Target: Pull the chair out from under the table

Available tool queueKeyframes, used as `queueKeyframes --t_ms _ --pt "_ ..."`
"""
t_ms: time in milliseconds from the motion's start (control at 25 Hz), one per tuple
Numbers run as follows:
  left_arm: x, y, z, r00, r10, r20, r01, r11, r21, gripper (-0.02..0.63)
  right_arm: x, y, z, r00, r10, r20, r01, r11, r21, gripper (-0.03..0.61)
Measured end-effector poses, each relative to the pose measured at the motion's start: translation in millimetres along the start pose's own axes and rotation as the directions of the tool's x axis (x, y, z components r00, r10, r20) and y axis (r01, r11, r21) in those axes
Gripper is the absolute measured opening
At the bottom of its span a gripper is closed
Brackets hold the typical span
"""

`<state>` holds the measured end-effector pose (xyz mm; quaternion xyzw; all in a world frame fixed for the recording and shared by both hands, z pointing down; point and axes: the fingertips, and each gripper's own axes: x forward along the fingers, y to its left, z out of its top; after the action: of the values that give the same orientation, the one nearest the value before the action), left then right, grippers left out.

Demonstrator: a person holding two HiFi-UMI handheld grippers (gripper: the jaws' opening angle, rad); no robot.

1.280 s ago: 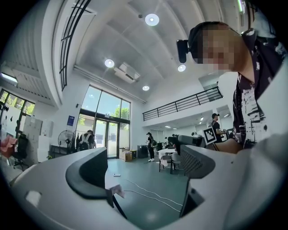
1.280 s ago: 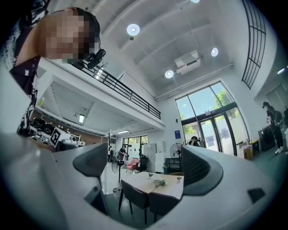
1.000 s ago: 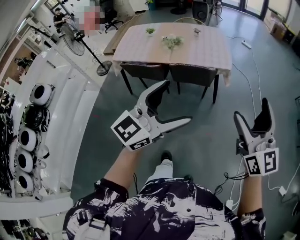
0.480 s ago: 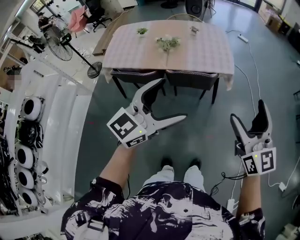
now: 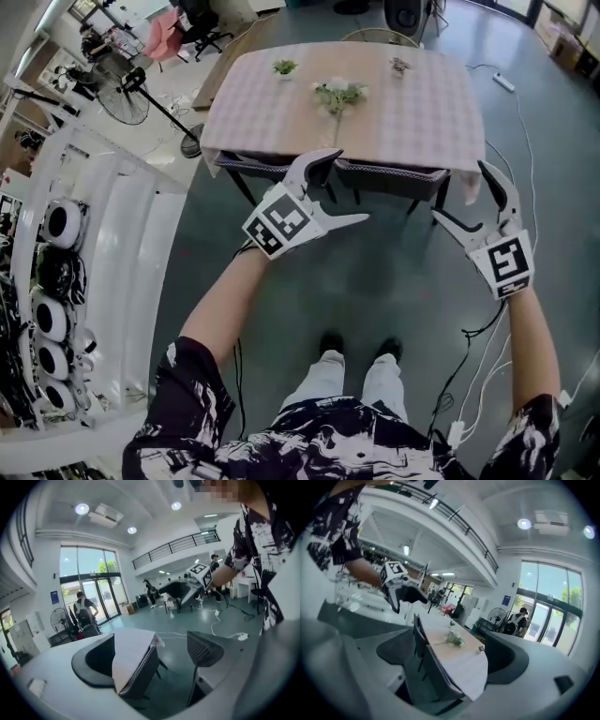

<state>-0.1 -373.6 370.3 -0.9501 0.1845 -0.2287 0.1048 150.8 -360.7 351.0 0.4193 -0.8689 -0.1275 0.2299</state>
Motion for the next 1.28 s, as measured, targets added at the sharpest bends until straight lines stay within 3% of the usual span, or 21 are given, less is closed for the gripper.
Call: queueKeyframes --t_ms 120,240,400,480,560,680,720,760,800,920,1080,1160,1240,1280 --pt "62.7 29.0 -53.1 0.99 -0.04 -0.136 0.05 0.997 0.066 0.476 75.6 -4.8 -46.4 0.99 0.063 -0.124 -0.084 0.982 -0.17 0.459" --pt "115.0 39.4 -114.3 0.967 -0.096 -0.235 0.114 0.991 0.065 0.474 136.2 2.7 -101.0 0.957 0.105 -0.272 -0.176 0.952 -0.25 0.459" --pt "155.0 48.1 -191.7 0.924 -0.132 -0.36 0.169 0.983 0.073 0.474 189.2 27.6 -172.4 0.873 0.167 -0.458 -0.331 0.893 -0.304 0.457" --pt "171.3 59.9 -215.2 0.916 -0.122 -0.383 0.16 0.985 0.07 0.471 210.2 36.7 -205.1 0.828 0.183 -0.53 -0.396 0.86 -0.322 0.457" --pt "188.1 69.0 -230.7 0.91 -0.119 -0.397 0.158 0.985 0.068 0.459 227.3 39.8 -235.0 0.788 0.185 -0.588 -0.432 0.846 -0.313 0.456" --pt "204.9 69.5 -258.0 0.872 -0.135 -0.47 0.212 0.97 0.115 0.405 244.2 43.3 -267.0 0.743 0.179 -0.644 -0.465 0.831 -0.306 0.429" --pt "208.3 67.1 -266.5 0.858 -0.144 -0.493 0.232 0.965 0.123 0.375 247.6 44.9 -274.1 0.74 0.165 -0.652 -0.47 0.821 -0.325 0.365" --pt "211.7 64.7 -273.5 0.847 -0.153 -0.509 0.249 0.96 0.126 0.362 251.0 45.3 -279.3 0.742 0.146 -0.655 -0.467 0.813 -0.349 0.239" --pt "215.3 63.1 -279.2 0.838 -0.16 -0.521 0.263 0.956 0.129 0.359 254.2 44.8 -283.1 0.745 0.129 -0.654 -0.462 0.808 -0.367 0.217" --pt "225.7 61.0 -292.0 0.818 -0.166 -0.551 0.293 0.945 0.149 0.359 261.4 42.6 -292.1 0.736 0.115 -0.668 -0.458 0.81 -0.365 0.214" --pt "235.0 56.1 -297.7 0.807 -0.173 -0.565 0.311 0.938 0.156 0.359 263.8 50.8 -309.6 0.682 0.127 -0.72 -0.521 0.776 -0.356 0.229" --pt "238.6 54.0 -301.0 0.797 -0.17 -0.579 0.326 0.929 0.175 0.347 264.7 50.6 -313.4 0.679 0.118 -0.724 -0.529 0.763 -0.372 0.197" --pt "239.8 57.4 -303.7 0.791 -0.154 -0.592 0.331 0.922 0.201 0.26 265.0 50.9 -313.9 0.673 0.124 -0.729 -0.546 0.748 -0.377 0.172" --pt "239.3 59.1 -304.5 0.787 -0.151 -0.598 0.335 0.919 0.209 0.185 264.5 52.2 -314.0 0.664 0.133 -0.736 -0.561 0.739 -0.373 0.15"
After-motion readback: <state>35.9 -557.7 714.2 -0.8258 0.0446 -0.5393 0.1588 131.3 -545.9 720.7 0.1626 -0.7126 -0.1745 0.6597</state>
